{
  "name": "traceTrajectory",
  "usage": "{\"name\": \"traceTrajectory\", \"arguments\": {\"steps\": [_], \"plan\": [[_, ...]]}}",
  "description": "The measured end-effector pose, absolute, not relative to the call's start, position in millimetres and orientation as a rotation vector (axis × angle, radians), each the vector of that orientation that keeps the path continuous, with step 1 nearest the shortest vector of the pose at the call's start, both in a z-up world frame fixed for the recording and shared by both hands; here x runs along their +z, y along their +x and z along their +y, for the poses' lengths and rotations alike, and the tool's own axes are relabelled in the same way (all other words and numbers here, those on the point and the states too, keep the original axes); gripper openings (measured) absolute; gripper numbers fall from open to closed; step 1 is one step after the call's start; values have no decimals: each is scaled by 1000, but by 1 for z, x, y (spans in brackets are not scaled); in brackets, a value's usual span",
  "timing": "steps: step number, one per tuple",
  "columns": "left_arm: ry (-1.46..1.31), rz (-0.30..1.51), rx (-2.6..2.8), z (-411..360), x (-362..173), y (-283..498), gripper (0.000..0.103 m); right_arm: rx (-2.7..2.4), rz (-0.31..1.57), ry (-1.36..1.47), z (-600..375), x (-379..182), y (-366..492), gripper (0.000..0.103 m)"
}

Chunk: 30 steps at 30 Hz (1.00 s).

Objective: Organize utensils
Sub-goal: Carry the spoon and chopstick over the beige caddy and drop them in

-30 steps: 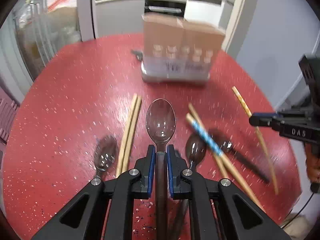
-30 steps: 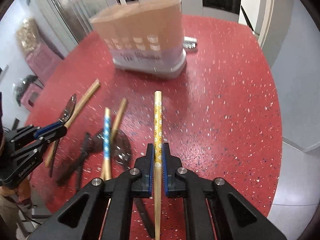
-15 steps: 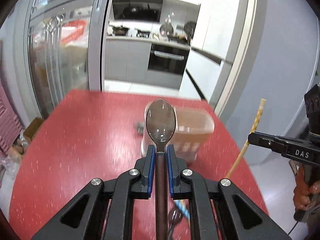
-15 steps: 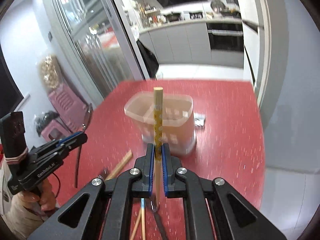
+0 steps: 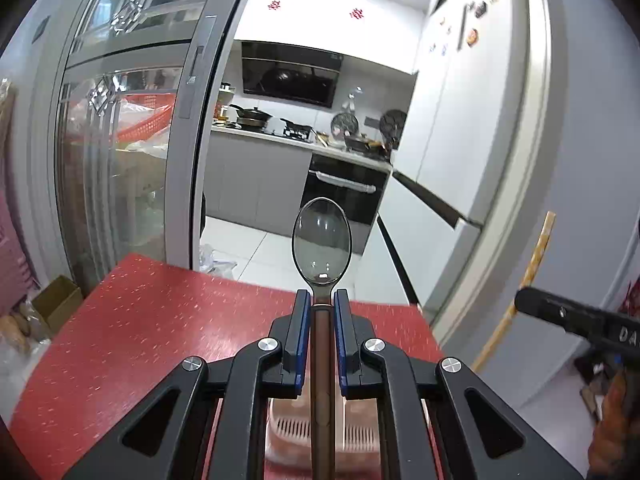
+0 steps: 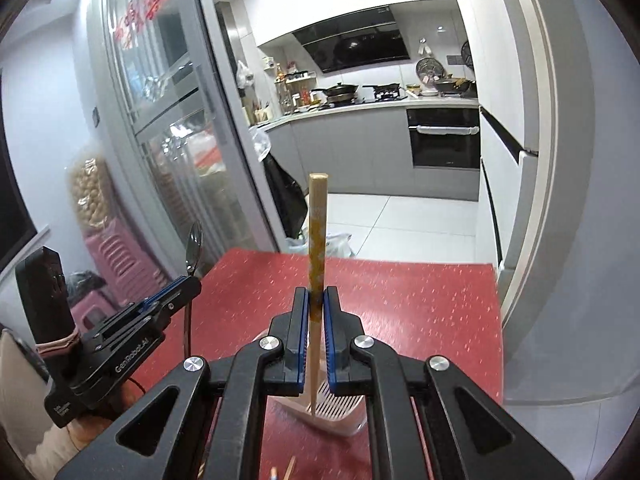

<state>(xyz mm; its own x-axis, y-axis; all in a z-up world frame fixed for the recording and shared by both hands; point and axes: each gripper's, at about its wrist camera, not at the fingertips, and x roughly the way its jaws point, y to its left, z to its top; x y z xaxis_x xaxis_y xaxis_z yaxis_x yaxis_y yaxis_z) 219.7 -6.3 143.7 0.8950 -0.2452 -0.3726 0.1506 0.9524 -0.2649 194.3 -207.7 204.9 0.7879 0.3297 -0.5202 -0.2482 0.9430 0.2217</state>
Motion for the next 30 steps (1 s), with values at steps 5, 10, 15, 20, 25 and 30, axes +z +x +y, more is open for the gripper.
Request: {"name": "traceTrajectory", "arguments": {"steps": [5, 10, 15, 20, 25, 30], "plan": [[-253, 374, -205, -13, 136, 248, 37, 311, 592, 123, -203, 193, 216, 8], [-245, 400, -208, -23, 113, 269, 36, 318, 618, 129, -201, 180, 235, 8], [-256, 423, -195, -23, 105, 279, 37, 342, 593, 123, -199, 191, 237, 8], [-242, 408, -184, -26, 102, 278, 37, 354, 573, 113, -194, 193, 241, 8], [-252, 407, -177, -25, 96, 279, 37, 361, 574, 106, -189, 186, 245, 8], [-227, 418, -164, -30, 81, 277, 37, 346, 587, 111, -190, 162, 245, 8]]}}
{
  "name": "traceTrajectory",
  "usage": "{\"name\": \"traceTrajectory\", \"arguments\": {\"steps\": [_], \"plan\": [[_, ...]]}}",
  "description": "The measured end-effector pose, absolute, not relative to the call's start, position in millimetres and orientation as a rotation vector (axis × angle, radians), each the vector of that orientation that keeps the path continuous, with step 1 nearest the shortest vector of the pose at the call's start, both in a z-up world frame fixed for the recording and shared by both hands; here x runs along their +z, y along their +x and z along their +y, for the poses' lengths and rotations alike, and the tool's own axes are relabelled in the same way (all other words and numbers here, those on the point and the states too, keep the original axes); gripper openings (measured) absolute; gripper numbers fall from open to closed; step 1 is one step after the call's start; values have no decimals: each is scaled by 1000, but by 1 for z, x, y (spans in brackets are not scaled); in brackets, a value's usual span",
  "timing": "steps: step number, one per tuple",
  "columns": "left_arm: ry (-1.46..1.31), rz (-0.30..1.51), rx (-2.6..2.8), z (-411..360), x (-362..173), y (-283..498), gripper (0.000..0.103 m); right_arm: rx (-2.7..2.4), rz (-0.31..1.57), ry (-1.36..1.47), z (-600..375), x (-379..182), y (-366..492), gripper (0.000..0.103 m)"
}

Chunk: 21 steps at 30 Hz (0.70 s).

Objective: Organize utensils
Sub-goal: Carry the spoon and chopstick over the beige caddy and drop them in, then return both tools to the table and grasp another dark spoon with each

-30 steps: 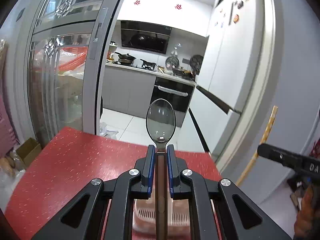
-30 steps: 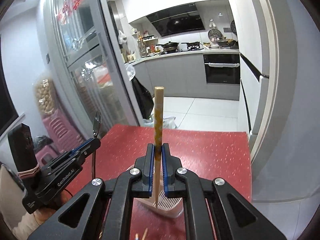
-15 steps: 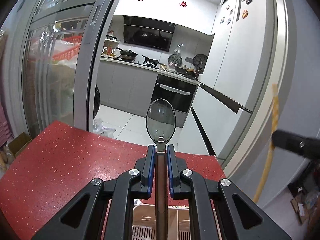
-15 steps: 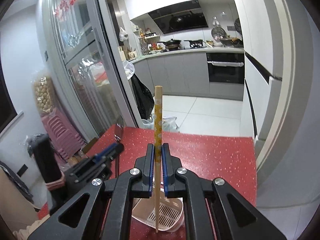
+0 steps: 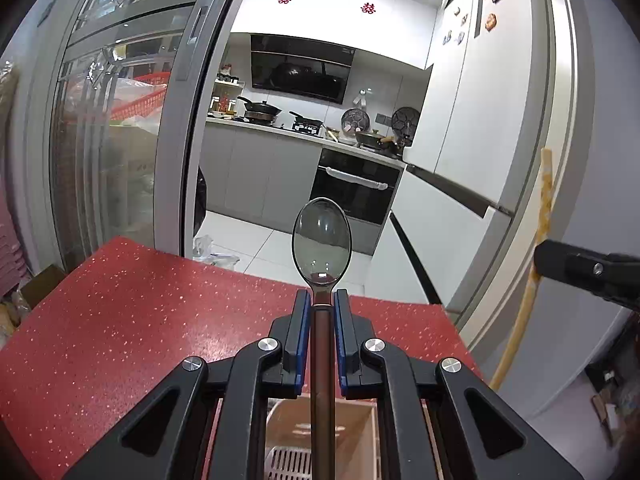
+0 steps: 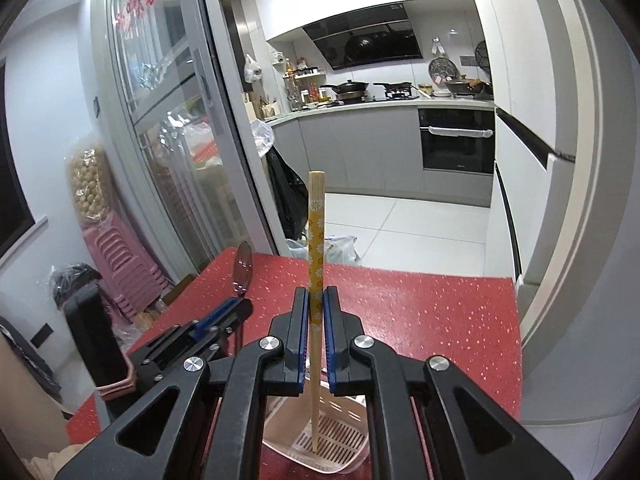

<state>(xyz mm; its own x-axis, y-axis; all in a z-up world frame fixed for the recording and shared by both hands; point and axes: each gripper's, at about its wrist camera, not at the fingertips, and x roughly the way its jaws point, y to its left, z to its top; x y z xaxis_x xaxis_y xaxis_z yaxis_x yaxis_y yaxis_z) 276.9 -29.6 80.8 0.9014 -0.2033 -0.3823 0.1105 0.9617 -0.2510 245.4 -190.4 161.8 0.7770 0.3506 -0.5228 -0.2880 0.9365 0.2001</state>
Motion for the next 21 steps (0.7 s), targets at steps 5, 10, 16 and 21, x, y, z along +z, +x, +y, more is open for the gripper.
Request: {"name": "traceTrajectory", "arguments": {"steps": [5, 10, 16, 21], "plan": [[-174, 431, -146, -36, 69, 275, 37, 343, 599, 84, -186, 132, 247, 8], [-112, 448, -127, -40, 62, 269, 37, 353, 643, 42, -180, 108, 250, 8], [-47, 525, -123, -42, 54, 268, 37, 354, 744, 109, -187, 89, 265, 8], [-45, 561, -102, -39, 51, 266, 37, 347, 801, 181, -197, 78, 275, 8]]}}
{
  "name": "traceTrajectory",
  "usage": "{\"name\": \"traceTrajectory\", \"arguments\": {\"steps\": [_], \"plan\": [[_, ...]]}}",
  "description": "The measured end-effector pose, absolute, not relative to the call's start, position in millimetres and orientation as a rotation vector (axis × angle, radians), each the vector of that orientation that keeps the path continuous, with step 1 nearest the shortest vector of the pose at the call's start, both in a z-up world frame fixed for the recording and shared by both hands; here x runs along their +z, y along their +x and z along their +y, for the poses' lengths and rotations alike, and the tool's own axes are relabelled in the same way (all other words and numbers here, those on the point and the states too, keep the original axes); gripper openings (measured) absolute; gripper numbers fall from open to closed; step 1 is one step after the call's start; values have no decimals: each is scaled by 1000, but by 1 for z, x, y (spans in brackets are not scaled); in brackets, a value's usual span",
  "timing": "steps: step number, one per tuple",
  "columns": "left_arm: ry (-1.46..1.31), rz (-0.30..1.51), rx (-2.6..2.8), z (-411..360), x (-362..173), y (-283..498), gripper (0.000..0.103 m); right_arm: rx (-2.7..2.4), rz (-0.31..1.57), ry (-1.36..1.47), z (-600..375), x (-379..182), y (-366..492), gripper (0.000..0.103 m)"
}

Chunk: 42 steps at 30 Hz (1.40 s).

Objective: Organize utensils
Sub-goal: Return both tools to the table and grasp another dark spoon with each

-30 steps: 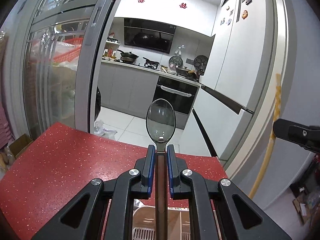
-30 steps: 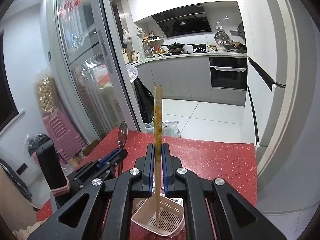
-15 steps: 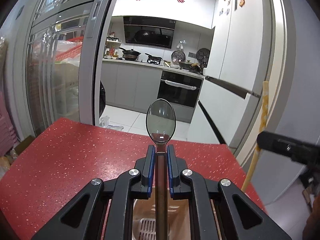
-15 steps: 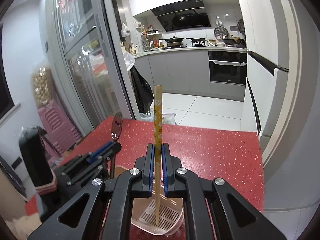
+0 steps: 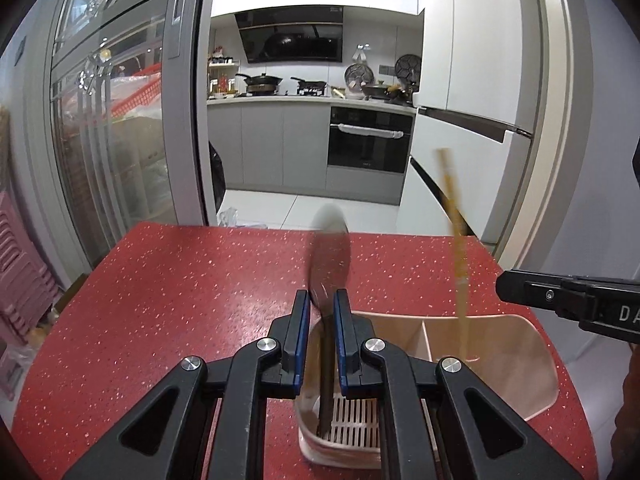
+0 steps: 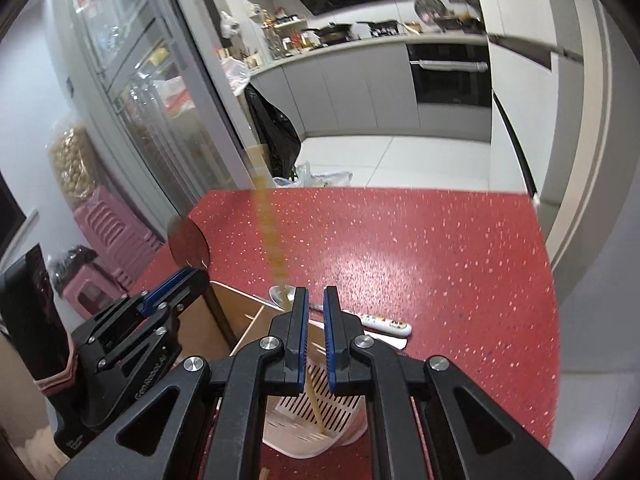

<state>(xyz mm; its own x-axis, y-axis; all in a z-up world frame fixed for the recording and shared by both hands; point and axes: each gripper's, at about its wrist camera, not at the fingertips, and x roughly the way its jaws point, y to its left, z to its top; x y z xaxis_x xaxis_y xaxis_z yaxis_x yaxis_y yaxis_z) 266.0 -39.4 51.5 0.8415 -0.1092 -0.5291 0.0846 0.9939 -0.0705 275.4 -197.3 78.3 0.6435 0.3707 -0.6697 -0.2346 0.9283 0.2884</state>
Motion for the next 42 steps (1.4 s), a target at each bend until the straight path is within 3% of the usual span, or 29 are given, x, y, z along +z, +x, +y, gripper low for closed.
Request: {"name": "traceTrajectory", "arguments": {"steps": [12, 16, 17, 18, 19, 26, 35, 42], "plan": [[-54, 597, -88, -30, 64, 247, 37, 356, 807, 198, -203, 89, 248, 10], [-43, 597, -94, -23, 70, 225, 37, 370, 797, 223, -205, 93, 222, 42], [-39, 601, -94, -21, 70, 218, 40, 373, 793, 227, -204, 94, 214, 45], [-36, 605, -92, -18, 70, 212, 75, 378, 790, 230, -205, 93, 206, 45], [-38, 606, -80, -14, 69, 205, 103, 381, 793, 231, -205, 92, 198, 46], [0, 658, -65, -4, 49, 144, 103, 381, 911, 234, -204, 58, 154, 61], [109, 880, -145, -14, -16, 80, 103, 307, 1111, 163, -213, -8, 104, 61], [159, 929, -166, -33, -37, 56, 103, 329, 1184, 72, -201, -35, 78, 61]]}}
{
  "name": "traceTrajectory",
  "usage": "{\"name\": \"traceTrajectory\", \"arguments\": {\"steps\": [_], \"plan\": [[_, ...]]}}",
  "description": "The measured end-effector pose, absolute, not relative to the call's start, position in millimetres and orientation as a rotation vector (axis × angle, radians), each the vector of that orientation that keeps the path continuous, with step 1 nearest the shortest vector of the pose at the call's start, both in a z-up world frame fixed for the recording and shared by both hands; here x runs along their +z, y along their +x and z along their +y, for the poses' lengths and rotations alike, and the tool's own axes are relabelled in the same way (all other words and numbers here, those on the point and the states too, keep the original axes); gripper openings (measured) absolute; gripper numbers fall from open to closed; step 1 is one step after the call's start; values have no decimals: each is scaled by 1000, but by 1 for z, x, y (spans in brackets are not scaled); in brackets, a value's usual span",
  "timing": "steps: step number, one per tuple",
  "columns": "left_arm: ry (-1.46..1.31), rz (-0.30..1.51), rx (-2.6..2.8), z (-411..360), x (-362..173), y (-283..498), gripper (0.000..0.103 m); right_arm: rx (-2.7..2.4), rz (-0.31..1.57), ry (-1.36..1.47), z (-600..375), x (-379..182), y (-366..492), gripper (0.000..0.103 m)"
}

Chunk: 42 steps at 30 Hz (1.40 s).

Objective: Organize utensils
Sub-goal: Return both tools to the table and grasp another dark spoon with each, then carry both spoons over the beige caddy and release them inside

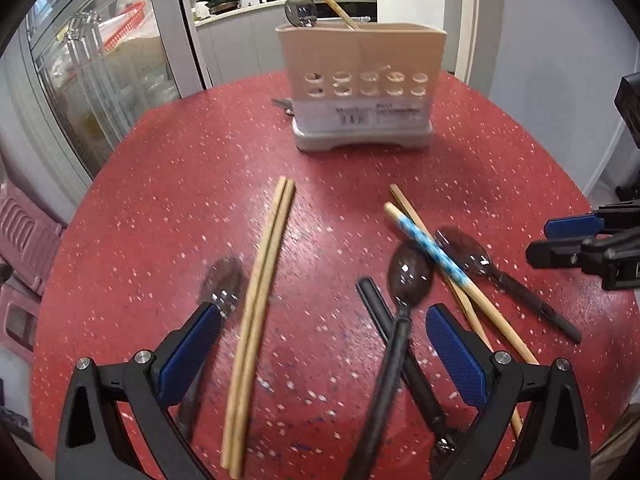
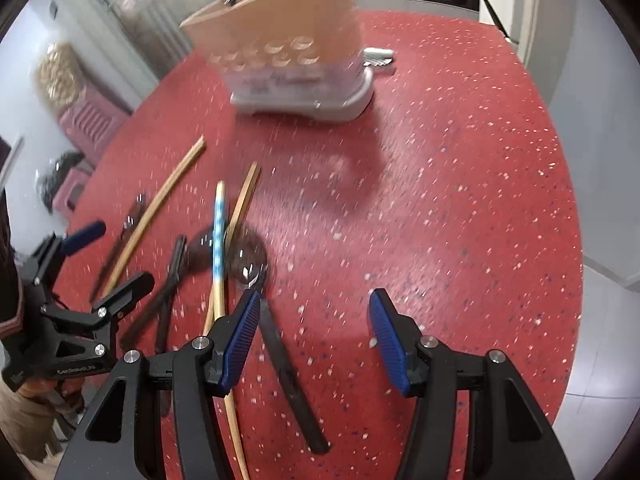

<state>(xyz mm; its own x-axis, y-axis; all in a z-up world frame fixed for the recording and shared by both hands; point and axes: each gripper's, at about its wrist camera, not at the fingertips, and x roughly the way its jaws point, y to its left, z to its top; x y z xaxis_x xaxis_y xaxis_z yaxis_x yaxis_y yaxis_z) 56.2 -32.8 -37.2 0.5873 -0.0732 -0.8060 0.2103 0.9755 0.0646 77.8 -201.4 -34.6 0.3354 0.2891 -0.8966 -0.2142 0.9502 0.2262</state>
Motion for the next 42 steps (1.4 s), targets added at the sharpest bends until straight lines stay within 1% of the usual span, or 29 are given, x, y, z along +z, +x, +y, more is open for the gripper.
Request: {"name": "traceTrajectory", "arguments": {"steps": [9, 12, 13, 15, 18, 19, 21, 26, 30, 31, 32, 33, 34, 35, 38, 39, 40, 42], "plan": [[128, 963, -186, -30, -44, 54, 103, 354, 1208, -36, -179, -43, 66, 60], [125, 994, -184, -30, -50, 57, 103, 359, 1212, -61, -176, -43, 65, 58], [129, 999, -186, -32, -52, 56, 99, 362, 1214, -73, -174, -43, 65, 57], [140, 1009, -196, -36, -55, 57, 95, 367, 1215, -90, -171, -43, 66, 56], [159, 1013, -207, -41, -58, 56, 94, 375, 1219, -125, -163, -45, 69, 53], [166, 1015, -211, -43, -58, 55, 89, 377, 1220, -142, -159, -46, 70, 51], [171, 1027, -217, -45, -60, 56, 85, 379, 1218, -168, -154, -45, 72, 49], [155, 1041, -226, -45, -61, 59, 85, 373, 1224, -232, -142, -45, 81, 45], [160, 1058, -259, -49, -60, 61, 73, 368, 1233, -272, -136, -44, 86, 38], [163, 1064, -269, -51, -59, 63, 67, 374, 1237, -275, -134, -44, 87, 34], [164, 1071, -291, -53, -58, 63, 63, 376, 1239, -278, -133, -44, 87, 27], [172, 1072, -296, -55, -58, 63, 55, 380, 1239, -281, -132, -43, 88, 22], [181, 1074, -304, -57, -57, 63, 43, 384, 1239, -285, -131, -43, 88, 16], [190, 1077, -310, -60, -57, 62, 42, 385, 1238, -286, -130, -43, 88, 13], [186, 1075, -309, -61, -56, 60, 41, 383, 1231, -279, -132, -42, 88, 13], [175, 1073, -311, -59, -55, 60, 38, 380, 1227, -271, -134, -41, 88, 13], [162, 1068, -314, -57, -54, 58, 37, 379, 1225, -255, -136, -41, 87, 13], [139, 1056, -314, -54, -51, 56, 37, 380, 1220, -225, -143, -39, 86, 13]]}}
